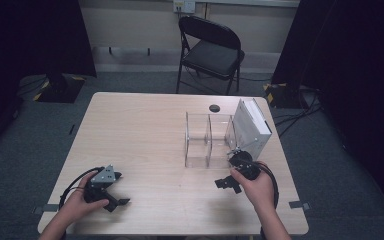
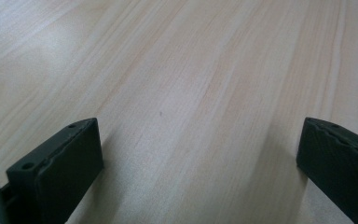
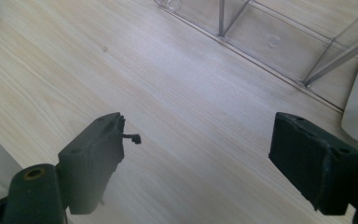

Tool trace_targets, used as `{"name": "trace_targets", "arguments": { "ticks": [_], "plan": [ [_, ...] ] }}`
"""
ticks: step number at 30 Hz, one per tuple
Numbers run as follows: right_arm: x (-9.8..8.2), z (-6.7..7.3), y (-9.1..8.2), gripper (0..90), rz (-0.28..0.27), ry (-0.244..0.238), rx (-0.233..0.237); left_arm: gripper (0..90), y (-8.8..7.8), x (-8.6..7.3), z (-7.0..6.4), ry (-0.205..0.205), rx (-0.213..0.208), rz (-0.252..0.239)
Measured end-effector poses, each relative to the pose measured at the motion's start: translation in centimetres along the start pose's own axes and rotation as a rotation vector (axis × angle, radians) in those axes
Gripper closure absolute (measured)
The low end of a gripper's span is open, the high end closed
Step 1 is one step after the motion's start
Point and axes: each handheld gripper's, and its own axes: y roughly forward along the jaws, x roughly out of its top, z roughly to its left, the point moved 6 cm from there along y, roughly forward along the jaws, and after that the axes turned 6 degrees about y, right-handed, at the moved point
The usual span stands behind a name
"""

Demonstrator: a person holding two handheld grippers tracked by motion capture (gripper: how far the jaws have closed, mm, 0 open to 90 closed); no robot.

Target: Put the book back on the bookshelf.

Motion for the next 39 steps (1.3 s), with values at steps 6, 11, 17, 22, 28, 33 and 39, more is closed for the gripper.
{"name": "trace_targets", "arguments": {
  "ticks": [6, 11, 17, 22, 28, 33, 39],
  "plan": [
    [0.1, 0.5, 0.4, 16.5, 0.003, 0.004, 0.007, 0.0, 0.0, 0.0, 0.0, 0.000, 0.000, -0.001],
    [0.2, 0.9, 0.9, 16.5, -0.001, -0.011, 0.012, 0.0, 0.0, 0.0, 0.0, 0.000, 0.001, 0.000],
    [0.3, 1.3, 1.2, 16.5, -0.005, -0.023, 0.017, 0.0, 0.0, 0.0, 0.0, 0.000, 0.000, 0.000],
    [0.3, 1.5, 1.6, 16.5, -0.005, -0.019, 0.024, 0.0, 0.0, 0.0, 0.0, 0.000, 0.000, -0.001],
    [0.2, 1.9, 2.3, 16.5, 0.011, -0.021, 0.029, 0.0, 0.0, 0.0, 0.0, 0.000, 0.000, 0.000],
    [0.2, 2.2, 2.7, 16.5, 0.012, -0.037, 0.033, 0.0, 0.0, 0.0, 0.0, 0.000, 0.000, 0.000],
    [0.3, 2.8, 3.2, 16.5, 0.020, -0.055, 0.034, 0.0, 0.0, 0.0, 0.0, 0.000, 0.001, 0.000]
  ]
}}
